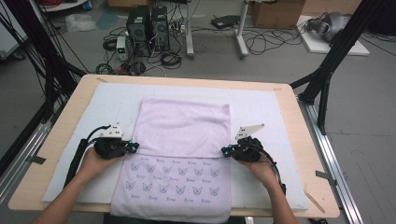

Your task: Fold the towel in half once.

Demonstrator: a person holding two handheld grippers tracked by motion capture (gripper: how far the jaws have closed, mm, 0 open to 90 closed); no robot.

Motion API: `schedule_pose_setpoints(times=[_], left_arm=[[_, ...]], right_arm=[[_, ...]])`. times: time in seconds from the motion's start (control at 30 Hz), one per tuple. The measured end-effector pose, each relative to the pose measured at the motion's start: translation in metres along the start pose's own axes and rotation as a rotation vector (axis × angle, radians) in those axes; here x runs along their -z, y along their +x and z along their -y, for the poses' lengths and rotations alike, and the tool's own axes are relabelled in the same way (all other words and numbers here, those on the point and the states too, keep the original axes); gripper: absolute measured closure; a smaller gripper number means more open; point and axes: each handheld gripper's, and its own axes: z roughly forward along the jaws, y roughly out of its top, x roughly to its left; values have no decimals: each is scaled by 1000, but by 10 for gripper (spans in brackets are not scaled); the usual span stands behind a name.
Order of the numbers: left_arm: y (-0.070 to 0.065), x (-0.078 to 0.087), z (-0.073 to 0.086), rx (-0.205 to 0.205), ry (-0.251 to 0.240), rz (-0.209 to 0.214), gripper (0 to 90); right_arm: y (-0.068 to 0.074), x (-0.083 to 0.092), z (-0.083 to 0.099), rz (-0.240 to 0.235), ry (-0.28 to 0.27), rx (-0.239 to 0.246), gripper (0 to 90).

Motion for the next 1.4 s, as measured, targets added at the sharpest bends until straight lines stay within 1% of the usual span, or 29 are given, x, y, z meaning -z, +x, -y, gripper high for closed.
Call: schedule_pose_setpoints(times=[0.1,0.23,0.33,0.37,0.43,0.5,0.6,0.67,0.7,0.73,0.77,0.8,0.9,0.93,1.0,1.1,1.13,1.17,1.2,1.23,1.27,1.3,1.33,1.37,1.4], left_arm=[[0,8,-4,5,-26,-5,881],[-3,20,-13,1,-55,-7,881],[-9,30,-16,-12,-67,-7,881],[-12,34,-16,-15,-75,-5,881],[-19,40,-12,-30,-75,-2,881],[-28,46,-5,-32,-82,5,881],[-44,55,7,-53,-77,16,881],[-52,61,15,-57,-90,27,875],[-54,64,18,-61,-95,29,848],[-55,65,20,-60,-89,30,785],[-54,65,21,-56,-85,32,743],[-53,64,21,-54,-79,30,717],[-48,57,20,-37,-74,30,689],[-46,54,20,-38,-68,30,684],[-43,47,19,-38,-53,36,682],[-40,36,20,-35,-27,47,674],[-40,30,22,-31,-12,55,673],[-39,26,24,-34,11,63,672],[-39,22,26,-37,30,63,673],[-40,21,28,-45,7,57,677],[-40,21,28,-45,4,53,716],[-40,22,29,-38,2,59,742],[-40,22,29,-37,-1,63,803],[-40,22,29,-36,2,62,835],[-40,22,28,-41,7,59,859]], right_arm=[[0,7,-3,-3,-42,-5,879],[3,19,-9,14,-65,23,879],[11,27,-13,14,-71,44,879],[16,32,-14,19,-74,59,879],[25,38,-13,17,-84,72,879],[35,42,-9,12,-82,91,879],[50,46,-3,-11,-85,107,879],[61,47,2,-48,-83,124,874],[65,47,4,-67,-81,129,829],[67,46,6,-74,-78,131,791],[67,46,8,-68,-73,131,757],[66,45,9,-63,-72,121,741],[59,40,9,-52,-84,88,686],[56,36,9,-44,-80,91,673],[52,27,9,-38,-60,84,651],[47,15,9,-39,-12,83,626],[46,13,9,-36,0,84,622],[43,10,10,-36,17,87,614],[43,7,11,-37,30,79,614],[42,4,13,-38,46,76,622],[41,0,15,-38,65,82,636],[41,-2,17,-37,47,82,691],[41,-2,17,-35,38,79,741],[41,-2,18,-48,33,71,823],[40,-2,17,-66,34,66,850]])
